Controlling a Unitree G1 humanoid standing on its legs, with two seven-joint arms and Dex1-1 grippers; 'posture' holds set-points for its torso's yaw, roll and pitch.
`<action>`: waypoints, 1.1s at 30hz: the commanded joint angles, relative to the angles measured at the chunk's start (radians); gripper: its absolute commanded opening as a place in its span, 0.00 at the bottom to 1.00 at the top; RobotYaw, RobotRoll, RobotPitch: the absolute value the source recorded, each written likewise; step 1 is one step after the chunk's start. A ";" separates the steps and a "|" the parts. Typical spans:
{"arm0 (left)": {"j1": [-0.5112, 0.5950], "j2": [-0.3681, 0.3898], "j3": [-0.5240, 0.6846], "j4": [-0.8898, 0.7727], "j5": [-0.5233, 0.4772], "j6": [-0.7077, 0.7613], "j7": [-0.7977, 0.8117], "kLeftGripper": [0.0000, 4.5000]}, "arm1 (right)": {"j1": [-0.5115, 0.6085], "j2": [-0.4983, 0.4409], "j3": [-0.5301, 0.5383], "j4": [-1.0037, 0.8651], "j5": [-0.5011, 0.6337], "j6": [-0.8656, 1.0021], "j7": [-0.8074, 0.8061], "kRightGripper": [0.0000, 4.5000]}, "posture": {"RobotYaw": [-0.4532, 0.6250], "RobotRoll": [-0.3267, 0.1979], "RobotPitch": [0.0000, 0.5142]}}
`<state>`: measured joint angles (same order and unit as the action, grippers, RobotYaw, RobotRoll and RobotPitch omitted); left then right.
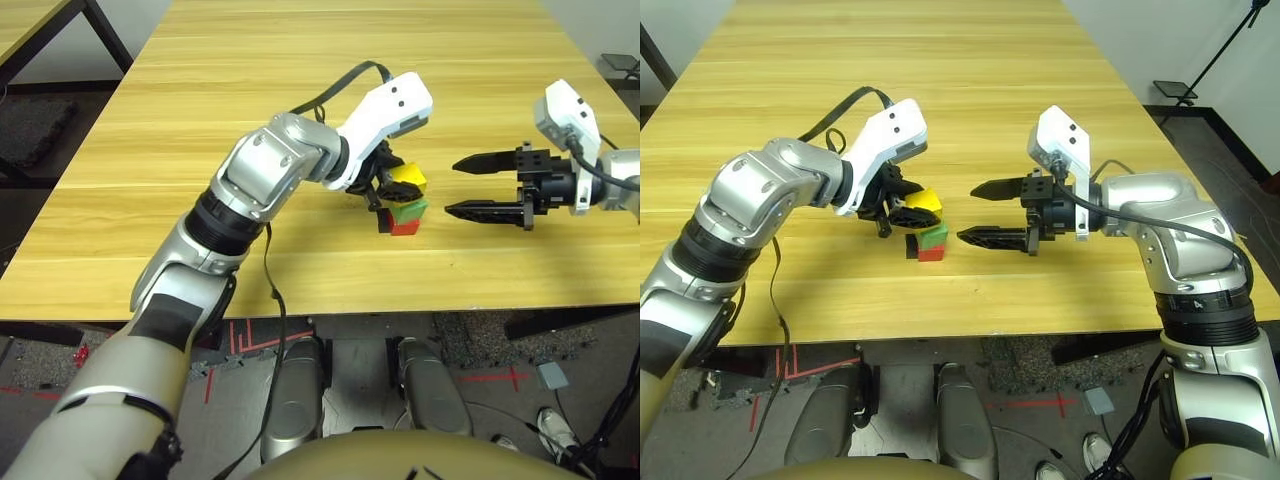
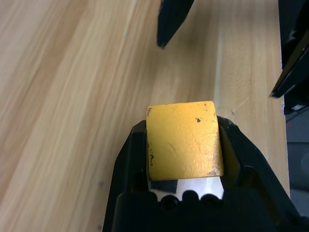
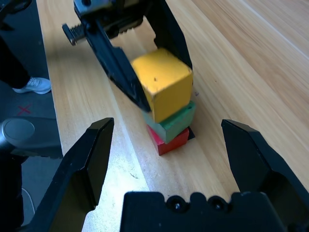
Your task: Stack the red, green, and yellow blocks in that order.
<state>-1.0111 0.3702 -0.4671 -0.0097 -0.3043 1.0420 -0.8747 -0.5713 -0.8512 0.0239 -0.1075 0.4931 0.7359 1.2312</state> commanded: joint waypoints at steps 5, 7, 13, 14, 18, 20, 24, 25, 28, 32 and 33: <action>-0.005 -0.032 -0.028 0.052 0.039 -0.057 -0.005 0.44 | 0.012 -0.011 -0.012 -0.013 0.017 0.008 -0.009 1.00 | 0.59 0.55 0.25; -0.005 -0.034 -0.028 0.060 0.045 -0.066 -0.006 0.44 | 0.012 -0.011 -0.012 -0.015 0.018 0.010 -0.011 1.00 | 0.59 0.55 0.25; 0.005 -0.029 -0.034 0.077 0.069 -0.096 -0.018 0.44 | 0.004 -0.010 -0.011 -0.009 0.017 0.010 -0.011 1.00 | 0.59 0.55 0.25; 0.009 -0.027 -0.037 0.078 0.074 -0.100 -0.021 0.44 | 0.003 -0.010 -0.011 -0.010 0.017 0.010 -0.012 1.00 | 0.59 0.54 0.25; 0.027 -0.015 -0.048 0.058 0.084 -0.109 -0.035 0.73 | -0.001 -0.009 -0.011 -0.006 0.016 0.009 -0.012 1.00 | 0.60 0.54 0.25; 0.043 -0.014 -0.026 0.021 0.071 -0.097 -0.031 0.88 | -0.008 -0.011 -0.010 0.006 0.012 0.003 -0.008 1.00 | 0.60 0.53 0.24; 0.091 0.002 0.110 -0.137 -0.012 -0.036 -0.014 1.00 | -0.017 -0.014 -0.024 0.027 0.011 -0.010 -0.007 1.00 | 0.60 0.52 0.23; 0.103 -0.002 0.181 -0.190 -0.052 0.019 0.007 1.00 | -0.019 -0.016 -0.039 0.032 0.021 -0.001 -0.010 1.00 | 0.60 0.52 0.22; 0.120 -0.016 0.428 -0.303 -0.137 0.139 0.102 1.00 | -0.025 -0.041 -0.107 0.074 0.050 0.035 -0.021 1.00 | 0.60 0.51 0.21; 0.203 0.052 0.724 -0.350 -0.101 0.135 0.277 1.00 | -0.049 -0.047 -0.218 0.275 0.015 -0.011 -0.136 1.00 | 0.61 0.49 0.21; 0.246 0.055 0.775 -0.338 -0.074 0.058 0.322 1.00 | -0.054 -0.030 -0.244 0.365 -0.008 -0.068 -0.179 1.00 | 0.61 0.49 0.21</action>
<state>-0.8170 0.4345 0.2551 -0.3607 -0.4083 1.1515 -0.6123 -0.6274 -0.8991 -0.1888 0.1561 0.5172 0.7233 1.1061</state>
